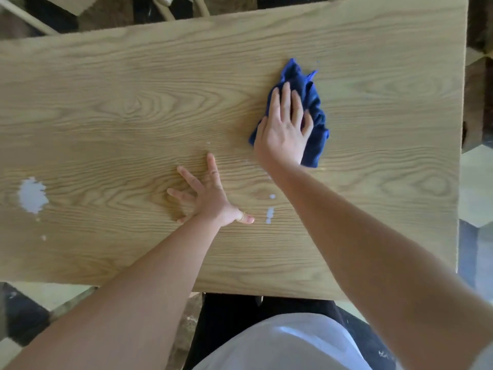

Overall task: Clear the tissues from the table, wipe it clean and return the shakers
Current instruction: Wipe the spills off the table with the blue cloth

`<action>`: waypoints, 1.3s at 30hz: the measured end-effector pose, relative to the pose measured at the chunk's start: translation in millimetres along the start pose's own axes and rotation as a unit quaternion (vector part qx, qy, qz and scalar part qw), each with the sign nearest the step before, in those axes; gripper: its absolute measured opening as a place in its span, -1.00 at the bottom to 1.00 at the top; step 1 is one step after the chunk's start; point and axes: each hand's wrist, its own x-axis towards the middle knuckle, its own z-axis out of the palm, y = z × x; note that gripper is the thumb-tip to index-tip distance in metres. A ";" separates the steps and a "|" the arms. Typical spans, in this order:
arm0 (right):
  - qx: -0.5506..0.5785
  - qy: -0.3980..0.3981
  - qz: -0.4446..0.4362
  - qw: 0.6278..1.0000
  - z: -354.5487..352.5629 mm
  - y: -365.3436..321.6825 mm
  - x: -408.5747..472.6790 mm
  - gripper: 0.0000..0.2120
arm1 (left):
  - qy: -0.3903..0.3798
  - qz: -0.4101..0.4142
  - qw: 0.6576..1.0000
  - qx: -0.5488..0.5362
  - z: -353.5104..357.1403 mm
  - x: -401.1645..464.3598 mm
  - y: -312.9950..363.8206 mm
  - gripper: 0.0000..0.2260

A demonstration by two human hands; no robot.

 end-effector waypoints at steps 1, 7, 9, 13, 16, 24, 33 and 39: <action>0.012 -0.010 -0.001 1.000 5.1 -7.8 -15.9 -0.41 | 0.009 0.007 1.000 0.004 0.6 -1.8 -1.4 0.46; -0.027 -0.095 -0.143 0.985 32.2 -19.4 -102.8 -0.34 | 0.085 0.079 0.993 -0.006 14.3 -12.1 -49.8 0.28; -0.033 -0.111 -0.168 0.979 40.6 -22.1 -131.9 -0.33 | 0.098 0.072 0.992 -0.030 27.5 -23.0 -82.7 0.25; -0.038 -0.115 -0.182 0.976 54.6 -25.6 -191.6 -0.38 | 0.101 0.058 0.992 -0.055 64.1 -41.3 -145.3 0.24; -0.071 -0.100 -0.203 0.972 58.4 -18.4 -229.9 -0.43 | 0.127 0.102 0.987 0.006 78.9 -44.1 -181.8 0.12; -0.123 -0.071 -0.262 0.955 46.6 31.1 -262.1 -0.44 | 0.118 0.112 0.986 0.027 68.5 -30.7 -249.8 -0.08; -0.162 -0.064 -0.299 0.938 42.7 40.9 -236.9 -0.41 | 0.052 0.107 0.981 0.154 12.1 3.9 -213.4 0.37; -0.148 -0.064 -0.281 0.946 18.0 20.0 -106.4 -0.48 | -0.041 0.019 0.986 0.163 -3.7 14.5 -186.3 0.50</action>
